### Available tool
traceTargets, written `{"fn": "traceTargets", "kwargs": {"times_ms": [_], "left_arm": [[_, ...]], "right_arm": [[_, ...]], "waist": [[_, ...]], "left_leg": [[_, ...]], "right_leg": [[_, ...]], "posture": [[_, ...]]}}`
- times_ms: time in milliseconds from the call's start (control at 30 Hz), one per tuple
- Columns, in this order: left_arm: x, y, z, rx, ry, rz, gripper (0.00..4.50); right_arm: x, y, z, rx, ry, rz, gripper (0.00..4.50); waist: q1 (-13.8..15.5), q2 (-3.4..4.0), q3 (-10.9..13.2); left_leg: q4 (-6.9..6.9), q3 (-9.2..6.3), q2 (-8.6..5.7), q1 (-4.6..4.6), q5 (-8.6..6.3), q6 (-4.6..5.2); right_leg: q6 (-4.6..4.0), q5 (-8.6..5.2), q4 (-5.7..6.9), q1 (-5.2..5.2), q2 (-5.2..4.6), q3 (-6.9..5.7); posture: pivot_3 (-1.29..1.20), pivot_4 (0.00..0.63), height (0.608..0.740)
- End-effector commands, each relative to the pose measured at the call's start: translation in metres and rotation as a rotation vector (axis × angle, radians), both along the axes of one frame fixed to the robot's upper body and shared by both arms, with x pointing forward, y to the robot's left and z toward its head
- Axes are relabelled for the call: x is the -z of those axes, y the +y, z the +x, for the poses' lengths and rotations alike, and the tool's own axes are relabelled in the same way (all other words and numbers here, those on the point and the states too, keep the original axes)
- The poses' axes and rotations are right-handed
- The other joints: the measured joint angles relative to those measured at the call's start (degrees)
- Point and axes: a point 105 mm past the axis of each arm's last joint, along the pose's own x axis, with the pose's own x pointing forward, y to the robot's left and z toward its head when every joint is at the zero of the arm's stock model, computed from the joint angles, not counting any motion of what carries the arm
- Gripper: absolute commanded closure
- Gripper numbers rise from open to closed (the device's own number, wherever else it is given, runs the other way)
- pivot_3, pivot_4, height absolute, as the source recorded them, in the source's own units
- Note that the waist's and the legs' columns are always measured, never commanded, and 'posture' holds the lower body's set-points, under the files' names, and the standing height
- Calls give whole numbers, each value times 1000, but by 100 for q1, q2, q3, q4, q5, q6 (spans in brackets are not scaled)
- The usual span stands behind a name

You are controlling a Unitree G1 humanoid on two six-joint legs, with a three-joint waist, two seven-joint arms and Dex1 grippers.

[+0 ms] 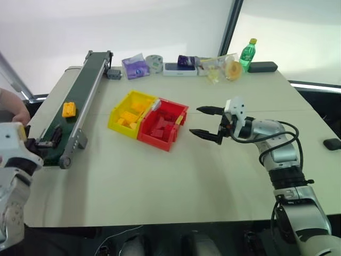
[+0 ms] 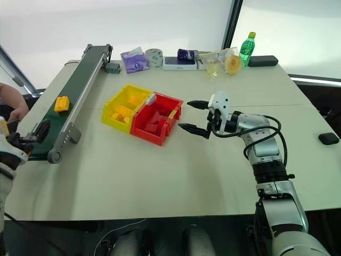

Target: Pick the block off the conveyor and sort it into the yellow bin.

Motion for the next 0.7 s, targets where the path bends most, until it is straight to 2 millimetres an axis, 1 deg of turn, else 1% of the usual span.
{"fn": "traceTargets", "kwargs": {"times_ms": [33, 100, 200, 267, 333, 400, 533, 567, 633, 700], "left_arm": [[-4, 5, 9, -19, 68, -5, 65], [-7, 13, 14, -52, 92, 1, 65], [-8, 15, 20, -36, 110, -15, 65], [-6, 21, 23, -61, 132, -8, 65], [0, 25, 27, -65, 168, -4, 65], [-1, 21, 30, -35, 149, -70, 65], [8, 19, 32, -13, 197, -72, 65], [9, 19, 32, -11, 199, -70, 297], [10, 19, 31, -16, 200, -79, 931], [13, 21, 29, -21, 218, -91, 1965]], "right_arm": [[-19, 2, -3, -12, -71, 17, 0], [-18, 2, -4, -9, -70, 18, 0], [-18, 1, -4, -5, -69, 20, 0], [-17, 1, -5, -3, -69, 18, 0], [-17, 1, -5, 0, -69, 21, 0], [-17, 2, -6, 0, -70, 21, 0], [-19, 4, -8, 1, -70, 23, 0], [-19, 4, -8, 1, -71, 22, 0], [-21, 4, -8, 2, -71, 24, 0], [-21, 4, -8, 4, -71, 22, 0]], "waist": [[-15, 1, 1], [-11, 1, 1], [-7, 1, 1], [-6, 1, 1], [-5, 1, 1], [-4, 1, 1], [4, 1, 1], [4, 1, 1], [1, 1, 1], [0, 1, 1]], "left_leg": [[0, 1, 0, 1, 0, 0], [1, 1, 0, 1, 1, -1], [1, 2, -1, 0, 2, -3], [1, 3, -1, 0, 2, -3], [1, 3, -1, 0, 2, -3], [0, 3, -1, 0, 2, -3], [2, 4, -3, -1, 2, -3], [2, 4, -2, -1, 2, -3], [2, 3, -1, -1, 2, -3], [2, 4, -2, -1, 2, -3]], "right_leg": [[0, 0, 1, 0, 0, 0], [0, 0, 2, -1, 0, 0], [0, 0, 2, -2, -1, 0], [0, 0, 2, -2, -2, 0], [0, 0, 2, -2, -2, 0], [0, 0, 2, -2, -2, 0], [1, 0, 3, -2, -5, 0], [1, 0, 3, -2, -5, 0], [0, 0, 3, -3, -4, 0], [0, 0, 4, -3, -4, 0]], "posture": [[0, 150, 740], [0, 150, 740], [0, 150, 740], [0, 150, 740], [0, 150, 740], [0, 150, 740], [0, 150, 740], [0, 150, 740], [0, 150, 740], [0, 150, 740]]}}
